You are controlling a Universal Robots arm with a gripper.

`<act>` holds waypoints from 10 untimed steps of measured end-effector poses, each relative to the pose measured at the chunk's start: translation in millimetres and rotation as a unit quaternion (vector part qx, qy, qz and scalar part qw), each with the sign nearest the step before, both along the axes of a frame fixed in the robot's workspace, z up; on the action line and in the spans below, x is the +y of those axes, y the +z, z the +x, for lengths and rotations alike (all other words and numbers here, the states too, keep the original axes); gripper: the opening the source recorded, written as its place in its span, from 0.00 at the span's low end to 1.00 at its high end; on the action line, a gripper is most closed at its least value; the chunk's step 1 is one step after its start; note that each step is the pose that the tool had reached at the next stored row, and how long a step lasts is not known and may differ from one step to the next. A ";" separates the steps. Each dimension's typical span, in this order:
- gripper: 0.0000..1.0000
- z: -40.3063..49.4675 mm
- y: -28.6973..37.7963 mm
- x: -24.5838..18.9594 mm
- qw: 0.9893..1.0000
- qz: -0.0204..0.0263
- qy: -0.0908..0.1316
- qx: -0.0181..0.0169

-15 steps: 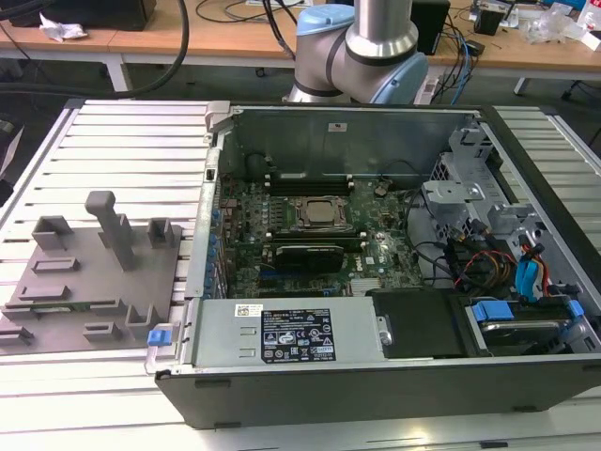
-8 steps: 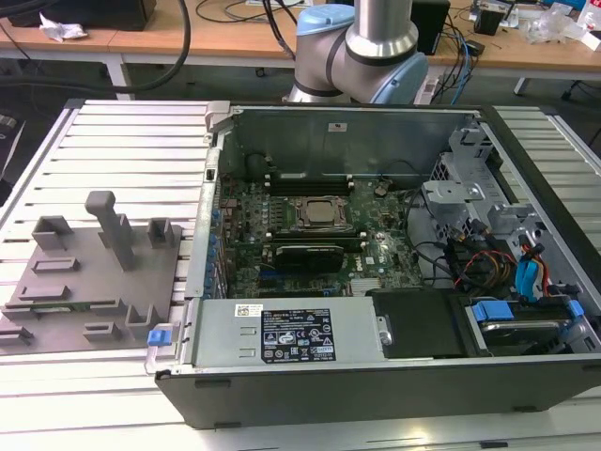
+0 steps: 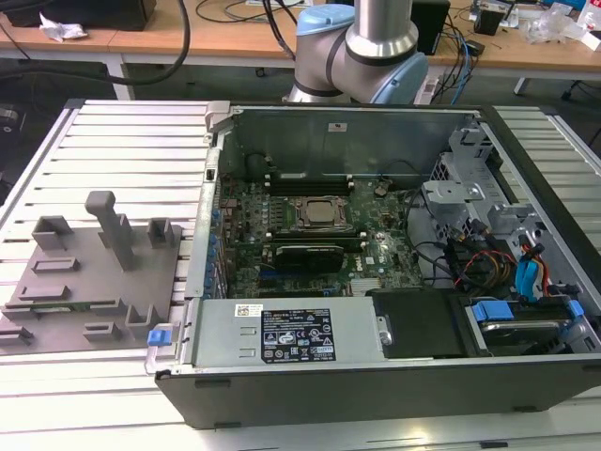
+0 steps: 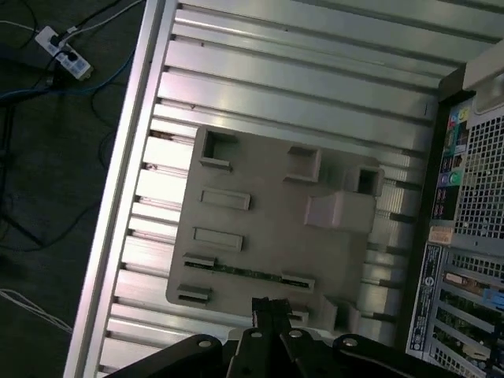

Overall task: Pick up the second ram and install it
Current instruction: 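Pick up the second ram and move it above second insertion slot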

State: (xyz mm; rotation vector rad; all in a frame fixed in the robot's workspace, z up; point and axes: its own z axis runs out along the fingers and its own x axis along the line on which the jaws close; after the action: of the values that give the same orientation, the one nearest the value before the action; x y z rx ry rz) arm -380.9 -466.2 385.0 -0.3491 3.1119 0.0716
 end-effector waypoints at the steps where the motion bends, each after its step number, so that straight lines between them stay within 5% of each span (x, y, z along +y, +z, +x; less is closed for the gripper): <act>1: 0.11 0.0 0.0 0.0 1.000 0.000 0.011 0.000; 7: 0.11 0.0 0.0 0.0 0.998 0.000 0.060 0.000; 10: 0.11 0.0 0.0 0.0 0.996 0.000 0.092 0.000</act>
State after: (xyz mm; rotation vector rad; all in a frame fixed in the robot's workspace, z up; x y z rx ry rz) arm -380.9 -466.2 385.0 -0.6361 3.0704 0.0728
